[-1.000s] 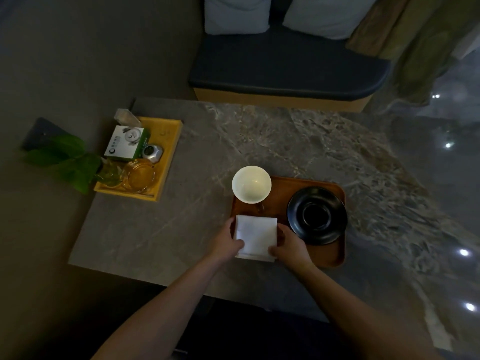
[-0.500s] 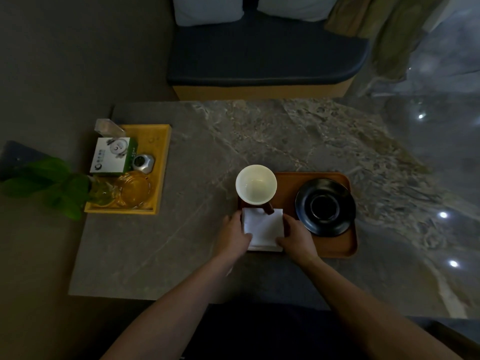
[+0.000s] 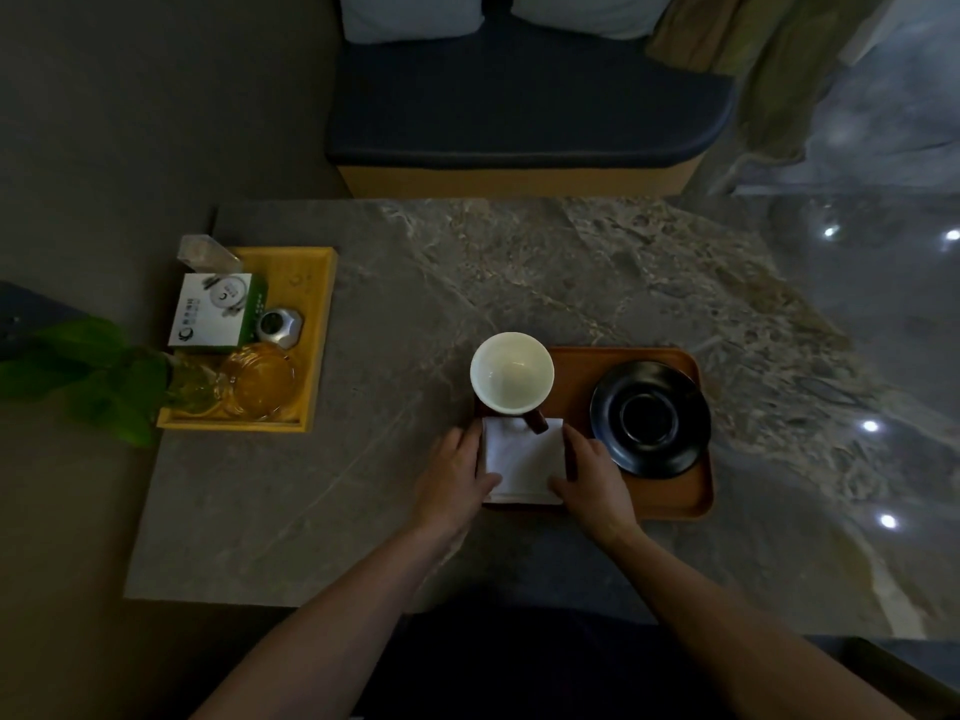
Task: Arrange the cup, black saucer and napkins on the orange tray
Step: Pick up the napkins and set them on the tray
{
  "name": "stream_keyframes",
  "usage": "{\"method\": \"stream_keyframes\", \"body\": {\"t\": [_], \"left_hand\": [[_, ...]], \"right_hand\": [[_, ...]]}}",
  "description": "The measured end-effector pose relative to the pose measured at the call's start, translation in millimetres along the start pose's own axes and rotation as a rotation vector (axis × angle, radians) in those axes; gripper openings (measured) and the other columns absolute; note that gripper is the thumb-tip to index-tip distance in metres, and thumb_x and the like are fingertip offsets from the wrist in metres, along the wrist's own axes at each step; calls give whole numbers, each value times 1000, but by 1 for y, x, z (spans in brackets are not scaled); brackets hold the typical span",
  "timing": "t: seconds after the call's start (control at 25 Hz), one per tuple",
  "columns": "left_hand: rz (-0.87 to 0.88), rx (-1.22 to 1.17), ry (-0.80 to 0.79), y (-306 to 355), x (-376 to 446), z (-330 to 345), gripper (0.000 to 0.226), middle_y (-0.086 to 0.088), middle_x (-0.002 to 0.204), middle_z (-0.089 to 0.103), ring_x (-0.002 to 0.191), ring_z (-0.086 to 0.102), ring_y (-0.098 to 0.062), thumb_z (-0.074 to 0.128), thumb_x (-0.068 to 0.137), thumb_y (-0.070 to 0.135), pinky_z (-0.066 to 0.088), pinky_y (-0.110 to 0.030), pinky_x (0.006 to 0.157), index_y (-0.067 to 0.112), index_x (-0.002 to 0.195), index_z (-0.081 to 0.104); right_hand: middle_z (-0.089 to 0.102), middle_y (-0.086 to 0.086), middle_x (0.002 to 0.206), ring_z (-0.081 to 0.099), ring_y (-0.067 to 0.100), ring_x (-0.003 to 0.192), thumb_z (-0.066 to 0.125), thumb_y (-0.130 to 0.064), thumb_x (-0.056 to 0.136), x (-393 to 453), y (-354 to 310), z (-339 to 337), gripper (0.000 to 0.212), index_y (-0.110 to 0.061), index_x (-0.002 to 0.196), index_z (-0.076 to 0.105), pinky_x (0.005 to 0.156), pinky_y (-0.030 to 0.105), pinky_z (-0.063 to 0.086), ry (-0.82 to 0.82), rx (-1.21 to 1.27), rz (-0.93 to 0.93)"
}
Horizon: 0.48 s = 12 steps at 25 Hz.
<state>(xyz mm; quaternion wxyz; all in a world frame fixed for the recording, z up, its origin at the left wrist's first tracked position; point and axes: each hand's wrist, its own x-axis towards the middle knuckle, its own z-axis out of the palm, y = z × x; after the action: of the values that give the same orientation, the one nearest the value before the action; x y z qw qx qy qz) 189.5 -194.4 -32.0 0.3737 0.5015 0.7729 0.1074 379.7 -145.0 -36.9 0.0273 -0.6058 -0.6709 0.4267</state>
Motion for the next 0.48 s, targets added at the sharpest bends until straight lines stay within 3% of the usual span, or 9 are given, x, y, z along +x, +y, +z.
{"method": "stream_keyframes", "body": {"t": [0.12, 0.24, 0.48], "left_hand": [[71, 41, -16, -11, -3, 2, 78, 1, 137, 44, 128, 37, -17, 70, 85, 35, 38, -31, 99, 27, 149, 28], [214, 150, 10, -24, -7, 3, 67, 0, 138, 47, 127, 36, -17, 69, 84, 40, 32, -27, 100, 24, 143, 41], [386, 380, 54, -32, -11, -1, 50, -3, 136, 51, 128, 39, -25, 65, 86, 42, 38, -38, 102, 21, 131, 55]], "right_hand": [[44, 4, 141, 50, 17, 121, 68, -20, 85, -9, 5, -2, 79, -25, 149, 24, 93, 28, 45, -27, -40, -58], [48, 1, 135, 52, 12, 115, 67, -25, 86, -18, 11, -1, 76, -26, 149, 25, 89, 24, 46, -35, -107, -115], [51, -1, 136, 51, 14, 118, 65, -34, 86, -22, 15, 1, 65, -27, 143, 35, 92, 30, 49, 20, -253, -191]]}}
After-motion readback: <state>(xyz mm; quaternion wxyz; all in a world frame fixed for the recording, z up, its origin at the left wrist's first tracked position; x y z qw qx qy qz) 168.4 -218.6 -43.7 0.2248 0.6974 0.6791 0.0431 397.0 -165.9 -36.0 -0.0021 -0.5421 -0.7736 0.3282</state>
